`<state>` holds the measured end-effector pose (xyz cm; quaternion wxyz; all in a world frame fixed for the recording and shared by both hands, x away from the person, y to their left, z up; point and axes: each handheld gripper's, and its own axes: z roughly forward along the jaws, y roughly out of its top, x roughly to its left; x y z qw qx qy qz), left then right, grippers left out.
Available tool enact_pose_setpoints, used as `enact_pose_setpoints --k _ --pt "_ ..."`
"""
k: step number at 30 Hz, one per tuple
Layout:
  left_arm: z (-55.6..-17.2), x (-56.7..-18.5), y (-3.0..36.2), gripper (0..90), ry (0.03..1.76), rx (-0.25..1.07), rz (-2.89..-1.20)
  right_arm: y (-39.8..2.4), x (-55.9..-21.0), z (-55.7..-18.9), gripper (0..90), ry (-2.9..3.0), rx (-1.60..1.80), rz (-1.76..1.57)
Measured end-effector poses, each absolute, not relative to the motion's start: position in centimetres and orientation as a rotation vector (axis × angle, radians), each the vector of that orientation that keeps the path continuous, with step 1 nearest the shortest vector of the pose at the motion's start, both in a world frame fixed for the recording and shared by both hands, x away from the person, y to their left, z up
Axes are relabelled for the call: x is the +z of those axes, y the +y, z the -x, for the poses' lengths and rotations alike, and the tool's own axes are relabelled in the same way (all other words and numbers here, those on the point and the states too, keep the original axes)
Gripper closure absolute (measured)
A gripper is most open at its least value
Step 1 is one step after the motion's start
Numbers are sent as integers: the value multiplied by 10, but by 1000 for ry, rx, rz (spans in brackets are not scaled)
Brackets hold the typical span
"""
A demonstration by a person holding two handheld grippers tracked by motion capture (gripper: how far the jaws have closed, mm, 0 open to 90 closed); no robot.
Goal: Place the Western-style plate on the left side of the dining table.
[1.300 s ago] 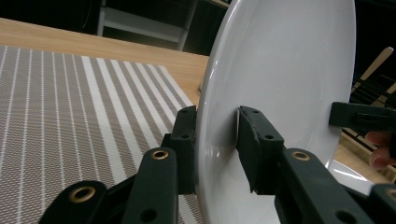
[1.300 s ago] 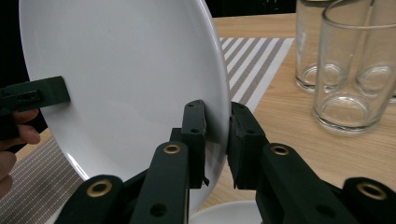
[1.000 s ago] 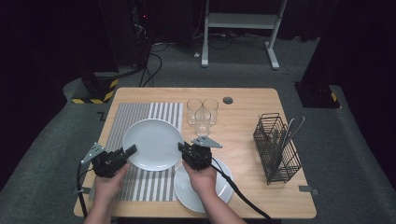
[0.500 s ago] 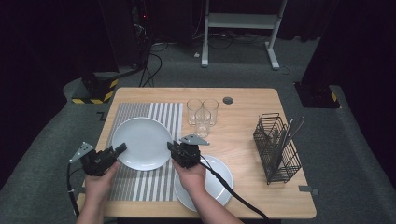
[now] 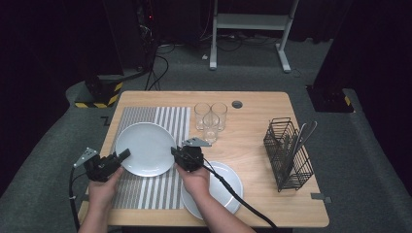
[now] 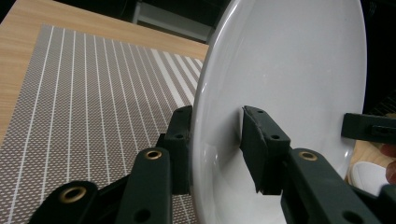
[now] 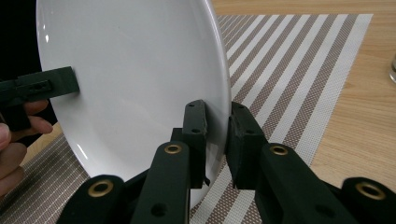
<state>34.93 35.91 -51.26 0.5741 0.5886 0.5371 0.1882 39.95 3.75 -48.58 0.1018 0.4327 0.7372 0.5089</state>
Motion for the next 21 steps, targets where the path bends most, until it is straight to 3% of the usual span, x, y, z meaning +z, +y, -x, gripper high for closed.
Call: enact_pose_setpoints --k 21 --pt "-363 -528 363 636 1297 419 -1361 47 -497 -412 761 2198 1441 -1282"
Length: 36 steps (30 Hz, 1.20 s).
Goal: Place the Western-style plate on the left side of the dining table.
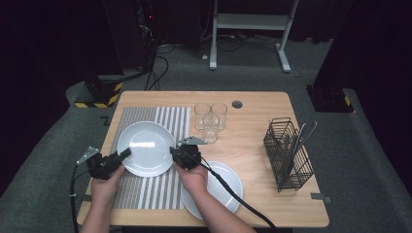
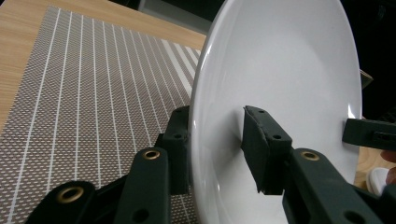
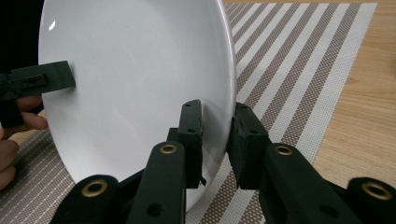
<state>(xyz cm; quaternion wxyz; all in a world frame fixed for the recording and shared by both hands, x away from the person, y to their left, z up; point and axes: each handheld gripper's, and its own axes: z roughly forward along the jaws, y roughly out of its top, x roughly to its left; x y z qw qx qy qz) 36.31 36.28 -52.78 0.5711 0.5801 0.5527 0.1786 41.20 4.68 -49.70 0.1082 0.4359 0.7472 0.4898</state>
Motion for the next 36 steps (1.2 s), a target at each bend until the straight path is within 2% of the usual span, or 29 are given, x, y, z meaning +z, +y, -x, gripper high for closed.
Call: enact_pose_setpoints --k 36 --pt "-373 -533 364 637 1410 403 -1374 65 -505 -438 698 2291 1277 -1331"
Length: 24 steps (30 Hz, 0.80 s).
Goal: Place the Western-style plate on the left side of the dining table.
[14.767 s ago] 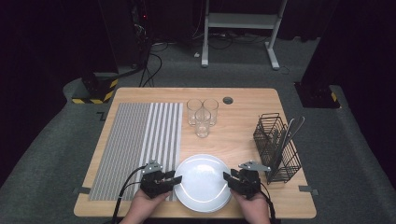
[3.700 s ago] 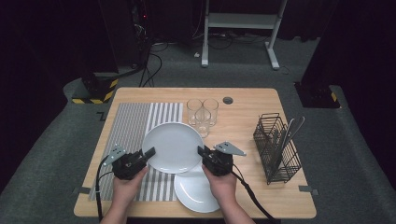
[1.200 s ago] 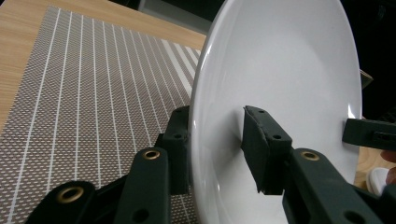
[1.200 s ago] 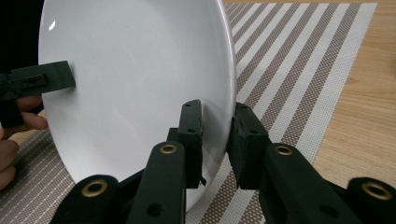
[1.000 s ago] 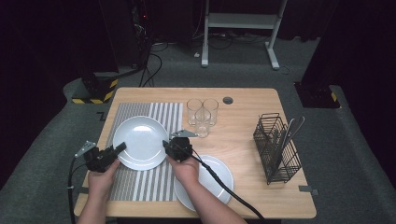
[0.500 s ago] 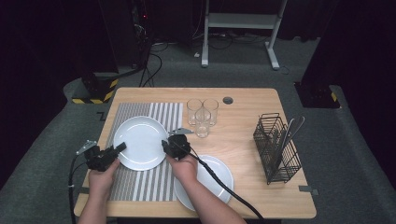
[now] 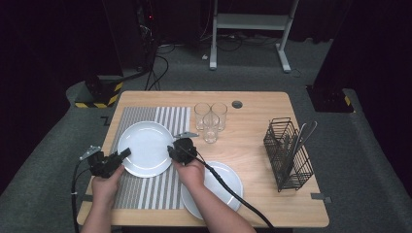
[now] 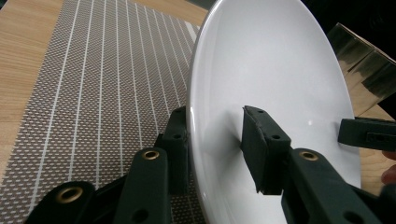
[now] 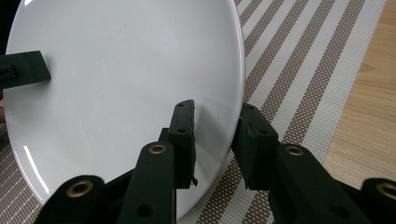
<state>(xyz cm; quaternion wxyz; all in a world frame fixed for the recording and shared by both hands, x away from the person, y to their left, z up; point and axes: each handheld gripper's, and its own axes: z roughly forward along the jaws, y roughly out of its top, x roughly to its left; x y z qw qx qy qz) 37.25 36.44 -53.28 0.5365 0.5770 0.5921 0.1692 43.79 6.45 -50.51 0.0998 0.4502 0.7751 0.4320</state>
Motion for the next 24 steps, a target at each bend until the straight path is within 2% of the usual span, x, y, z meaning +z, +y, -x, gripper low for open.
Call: enact_pose_setpoints --k 24 --pt "-378 -534 361 619 1473 394 -1405 67 -510 -442 676 2338 1195 -1331"
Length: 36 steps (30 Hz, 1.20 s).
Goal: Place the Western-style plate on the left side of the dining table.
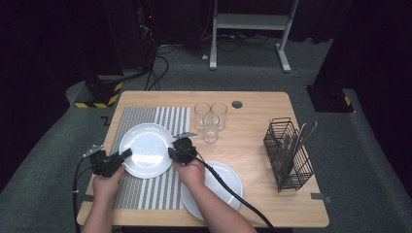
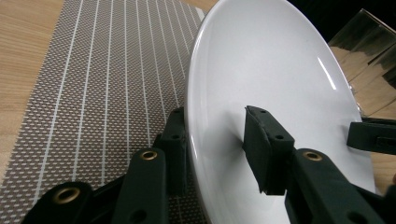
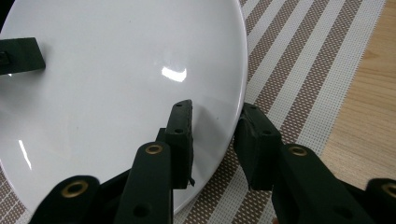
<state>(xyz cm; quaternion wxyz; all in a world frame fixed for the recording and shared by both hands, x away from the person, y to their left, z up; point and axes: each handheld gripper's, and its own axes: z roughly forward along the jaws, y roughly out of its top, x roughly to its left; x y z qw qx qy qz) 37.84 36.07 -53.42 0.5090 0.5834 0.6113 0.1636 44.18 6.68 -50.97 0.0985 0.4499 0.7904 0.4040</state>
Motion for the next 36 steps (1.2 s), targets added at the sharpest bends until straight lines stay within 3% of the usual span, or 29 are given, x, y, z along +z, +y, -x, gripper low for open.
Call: enact_pose_setpoints --k 26,36 --pt "-379 -534 352 567 1496 482 -1460 67 -513 -444 675 2369 1151 -1369" --pt "-379 -533 350 565 1499 500 -1477 70 -513 -446 582 2415 1125 -1402"
